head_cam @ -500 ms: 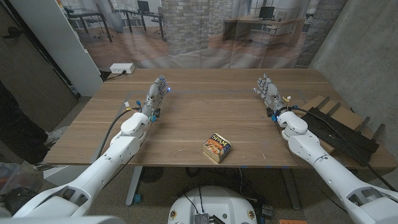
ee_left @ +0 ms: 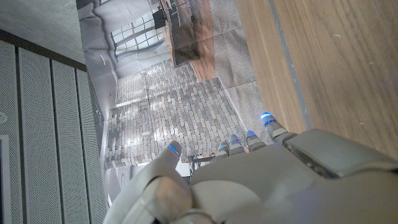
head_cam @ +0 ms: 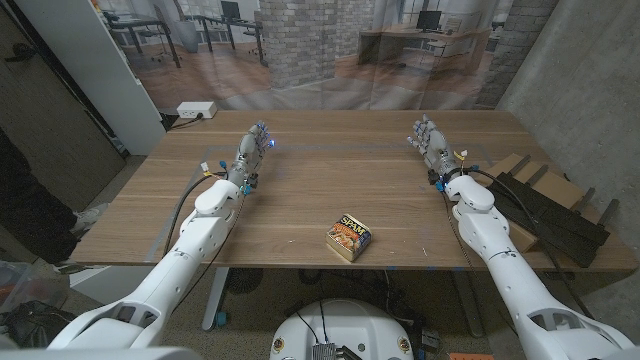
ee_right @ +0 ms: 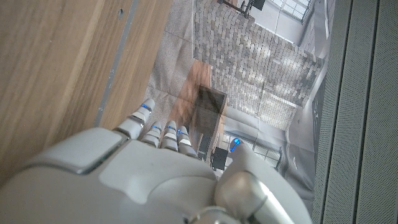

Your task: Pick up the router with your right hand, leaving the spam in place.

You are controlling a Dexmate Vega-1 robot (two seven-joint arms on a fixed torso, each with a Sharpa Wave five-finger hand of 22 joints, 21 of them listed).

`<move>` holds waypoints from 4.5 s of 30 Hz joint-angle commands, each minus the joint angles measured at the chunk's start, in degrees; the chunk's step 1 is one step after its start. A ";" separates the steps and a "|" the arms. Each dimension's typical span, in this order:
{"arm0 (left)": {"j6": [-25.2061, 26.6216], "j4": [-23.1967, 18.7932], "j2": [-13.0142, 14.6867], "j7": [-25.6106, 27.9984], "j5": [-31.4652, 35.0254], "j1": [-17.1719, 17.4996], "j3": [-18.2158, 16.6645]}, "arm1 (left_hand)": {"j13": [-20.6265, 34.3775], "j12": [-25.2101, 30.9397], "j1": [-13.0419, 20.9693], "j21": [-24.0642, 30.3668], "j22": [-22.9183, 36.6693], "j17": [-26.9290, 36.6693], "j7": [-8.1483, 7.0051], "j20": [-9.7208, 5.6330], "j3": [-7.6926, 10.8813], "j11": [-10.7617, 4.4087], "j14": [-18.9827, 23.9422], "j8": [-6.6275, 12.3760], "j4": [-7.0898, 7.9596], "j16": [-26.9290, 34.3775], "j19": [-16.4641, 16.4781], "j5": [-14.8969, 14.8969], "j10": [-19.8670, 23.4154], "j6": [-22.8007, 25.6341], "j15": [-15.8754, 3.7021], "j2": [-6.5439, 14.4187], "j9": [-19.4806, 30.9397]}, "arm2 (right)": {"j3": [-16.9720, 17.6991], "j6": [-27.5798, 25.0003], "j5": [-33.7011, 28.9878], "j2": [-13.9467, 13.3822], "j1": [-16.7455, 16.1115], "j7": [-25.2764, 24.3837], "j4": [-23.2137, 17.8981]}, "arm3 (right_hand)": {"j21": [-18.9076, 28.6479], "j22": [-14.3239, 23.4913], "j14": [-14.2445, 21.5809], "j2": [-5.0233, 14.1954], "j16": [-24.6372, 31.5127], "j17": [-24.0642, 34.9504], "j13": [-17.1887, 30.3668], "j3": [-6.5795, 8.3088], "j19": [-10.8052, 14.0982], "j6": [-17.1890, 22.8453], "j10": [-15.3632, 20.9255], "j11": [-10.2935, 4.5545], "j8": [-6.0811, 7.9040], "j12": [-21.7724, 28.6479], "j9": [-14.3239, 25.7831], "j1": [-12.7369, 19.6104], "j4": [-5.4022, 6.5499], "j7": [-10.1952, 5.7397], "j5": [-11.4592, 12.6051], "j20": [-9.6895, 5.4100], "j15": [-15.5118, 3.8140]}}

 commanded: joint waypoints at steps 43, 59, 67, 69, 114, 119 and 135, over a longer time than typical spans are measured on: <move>0.87 7.01 -11.89 -10.80 12.63 -4.37 -13.21 | 0.19 0.32 -0.09 -0.36 0.26 0.28 -0.11 0.38 0.10 0.36 -5.71 0.43 0.04 0.54 -2.57 0.53 -0.09 -0.25 0.32 2.99 0.25 | 13.68 -3.35 -29.27 6.81 -4.43 8.23 -16.48 | 0.21 0.03 -0.14 -2.19 0.42 0.06 0.27 0.22 0.56 1.22 1.11 1.29 0.80 0.51 0.15 3.93 -4.02 0.87 0.74 0.36 0.85; 0.93 6.56 -12.13 -11.73 12.92 -4.19 -13.88 | 0.19 0.30 -0.11 -0.54 0.26 0.28 -0.27 0.46 0.03 0.28 -5.60 0.44 0.03 0.51 -2.37 0.60 -0.06 -0.04 0.15 2.99 0.26 | 14.89 -4.07 -33.62 6.26 -6.87 6.65 -21.44 | 0.21 0.04 -0.09 -2.21 0.41 0.06 0.27 0.35 0.62 1.35 1.22 1.27 0.77 0.49 0.16 4.81 -4.85 0.88 0.81 0.38 0.84; 0.46 7.42 -12.17 -12.38 12.96 -4.84 -13.99 | 0.19 0.31 -0.12 -0.62 0.26 0.27 -0.29 0.43 0.00 0.39 -5.59 0.41 0.03 0.48 -2.29 0.63 0.00 -0.03 0.09 2.99 0.27 | 15.34 -4.71 -36.06 6.25 -8.33 5.64 -24.18 | 0.21 0.05 -0.07 -2.19 0.40 0.06 0.28 0.41 0.64 1.45 1.36 1.23 0.78 0.53 0.17 5.15 -5.17 0.82 0.84 0.30 0.83; 0.49 7.66 -12.19 -12.49 12.95 -5.01 -14.07 | 0.19 0.32 -0.12 -0.64 0.26 0.27 -0.28 0.43 -0.01 0.32 -5.59 0.41 0.03 0.47 -2.28 0.64 0.02 -0.01 0.08 2.98 0.27 | 15.41 -4.42 -36.88 6.21 -8.75 5.11 -24.74 | 0.23 0.05 0.01 -2.18 0.43 0.06 0.28 0.43 0.71 1.48 1.50 1.23 0.78 0.57 0.17 5.26 -5.28 0.81 0.85 0.30 0.79; -2.56 16.47 -13.49 -16.41 14.91 -10.82 -15.65 | 0.18 0.27 -0.19 -1.09 0.27 0.27 -0.20 0.47 -0.18 0.32 -5.48 0.36 0.04 0.43 -2.04 0.78 0.05 0.08 0.06 2.98 0.27 | 17.88 -9.92 -50.66 6.98 -15.25 1.97 -36.67 | 0.41 0.06 0.74 -1.84 0.52 0.04 0.31 0.73 1.59 2.76 2.42 1.19 0.98 0.68 0.22 7.06 -6.98 0.32 0.98 0.16 0.53; -2.83 17.41 -13.66 -16.82 15.16 -11.40 -15.88 | 0.18 0.27 -0.19 -1.15 0.28 0.27 -0.28 0.47 -0.20 0.26 -5.46 0.35 0.05 0.43 -2.03 0.80 0.07 0.06 0.04 2.98 0.27 | 18.06 -10.55 -52.19 7.32 -15.96 1.60 -37.76 | 0.40 0.06 0.79 -1.78 0.52 0.04 0.31 0.78 1.60 2.78 2.44 1.09 0.95 0.67 0.23 7.27 -7.17 0.32 0.99 0.17 0.52; -4.14 20.74 -14.06 -18.19 16.15 -13.47 -16.73 | 0.18 0.24 -0.21 -1.33 0.28 0.27 -0.30 0.47 -0.26 0.31 -5.46 0.34 0.05 0.40 -1.93 0.85 0.06 0.09 0.02 2.99 0.28 | 19.48 -12.93 -56.01 9.03 -18.80 0.88 -41.80 | 0.36 0.06 0.91 -1.65 0.50 0.04 0.32 0.89 1.70 2.82 2.54 1.05 0.86 0.62 0.25 7.93 -7.79 0.24 1.01 0.19 0.47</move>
